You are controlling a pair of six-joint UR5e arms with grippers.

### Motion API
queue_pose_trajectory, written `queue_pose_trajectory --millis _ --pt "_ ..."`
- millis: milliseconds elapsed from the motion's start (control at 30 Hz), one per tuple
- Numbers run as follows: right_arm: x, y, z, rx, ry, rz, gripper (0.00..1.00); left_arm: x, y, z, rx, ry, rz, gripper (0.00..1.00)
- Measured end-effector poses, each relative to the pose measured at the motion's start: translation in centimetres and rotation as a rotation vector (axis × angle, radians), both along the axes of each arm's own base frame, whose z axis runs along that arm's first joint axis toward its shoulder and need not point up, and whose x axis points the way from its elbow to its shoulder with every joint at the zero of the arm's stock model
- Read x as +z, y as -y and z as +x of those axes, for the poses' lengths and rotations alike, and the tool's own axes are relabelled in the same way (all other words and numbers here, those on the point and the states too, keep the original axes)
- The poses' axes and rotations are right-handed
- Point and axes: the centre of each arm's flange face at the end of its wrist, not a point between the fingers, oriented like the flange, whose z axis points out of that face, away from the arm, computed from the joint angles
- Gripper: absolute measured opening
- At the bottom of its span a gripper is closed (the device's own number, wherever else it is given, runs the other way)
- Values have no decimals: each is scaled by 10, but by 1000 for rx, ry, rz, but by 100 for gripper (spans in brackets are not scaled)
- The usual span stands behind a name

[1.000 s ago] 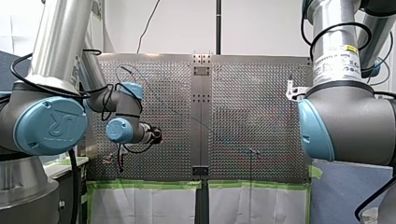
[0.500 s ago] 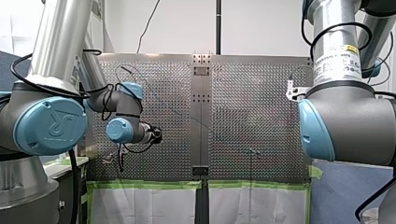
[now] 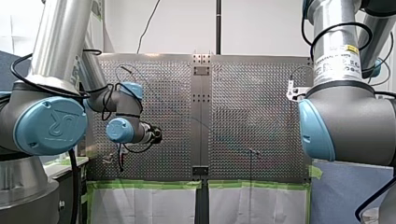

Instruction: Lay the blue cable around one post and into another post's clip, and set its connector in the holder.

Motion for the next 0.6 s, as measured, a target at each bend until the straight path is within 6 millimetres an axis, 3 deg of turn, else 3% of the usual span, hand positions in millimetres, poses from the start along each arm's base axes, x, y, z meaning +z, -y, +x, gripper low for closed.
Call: queue_pose_trajectory --millis 600 --pt "3 1 5 5 2 -13 2 0 0 0 1 0 -1 99"
